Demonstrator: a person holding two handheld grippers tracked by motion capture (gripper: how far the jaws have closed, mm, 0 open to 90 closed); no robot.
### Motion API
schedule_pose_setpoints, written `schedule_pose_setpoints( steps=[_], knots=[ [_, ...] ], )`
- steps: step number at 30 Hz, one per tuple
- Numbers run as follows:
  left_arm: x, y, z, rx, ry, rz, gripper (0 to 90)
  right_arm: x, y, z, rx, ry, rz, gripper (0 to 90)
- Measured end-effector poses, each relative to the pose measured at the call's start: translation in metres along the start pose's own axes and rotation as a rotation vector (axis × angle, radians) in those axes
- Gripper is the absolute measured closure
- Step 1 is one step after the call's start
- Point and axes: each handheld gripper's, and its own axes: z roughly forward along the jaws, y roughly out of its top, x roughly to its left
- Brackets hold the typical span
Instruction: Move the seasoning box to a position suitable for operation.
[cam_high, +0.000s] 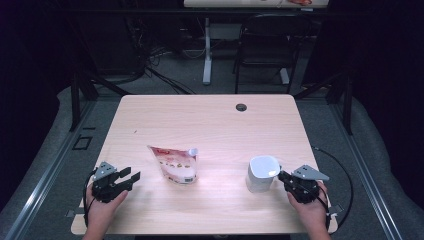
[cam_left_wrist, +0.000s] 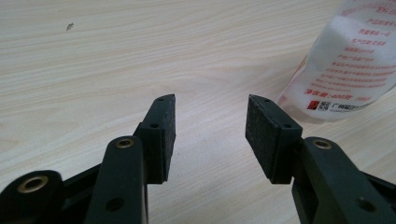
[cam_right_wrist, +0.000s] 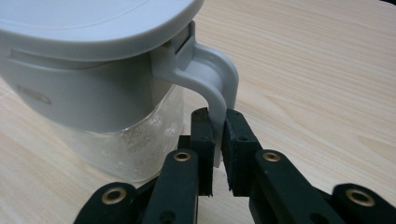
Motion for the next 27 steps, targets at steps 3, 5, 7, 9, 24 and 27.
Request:
schedule_pose_setpoints(
  steps=[3, 5, 7, 9, 24, 27],
  knots=[
    [-0.001, 0.000, 0.000, 0.000, 0.000, 0.003, 53.1, 0.005, 0.001, 0.001, 0.005, 0.010, -0.026, 84.1],
    [-0.001, 0.000, 0.000, 0.001, 0.002, 0.004, 53.1, 0.008, 0.002, 0.001, 0.009, 0.019, -0.035, 84.2],
    [-0.001, 0.000, 0.000, 0.003, 0.002, 0.006, 53.1, 0.012, 0.003, 0.002, 0.009, 0.033, -0.042, 84.2],
    [-0.001, 0.000, 0.000, 0.004, 0.002, 0.007, 53.1, 0.016, 0.004, 0.002, 0.015, 0.041, -0.043, 84.2],
    [-0.002, -0.001, 0.002, 0.016, -0.002, 0.009, 52.3, 0.037, 0.007, 0.001, 0.030, 0.080, -0.044, 82.8],
    [-0.002, -0.001, 0.002, 0.017, -0.003, 0.007, 52.2, 0.036, 0.006, -0.002, 0.015, 0.104, -0.035, 83.0]
  ],
)
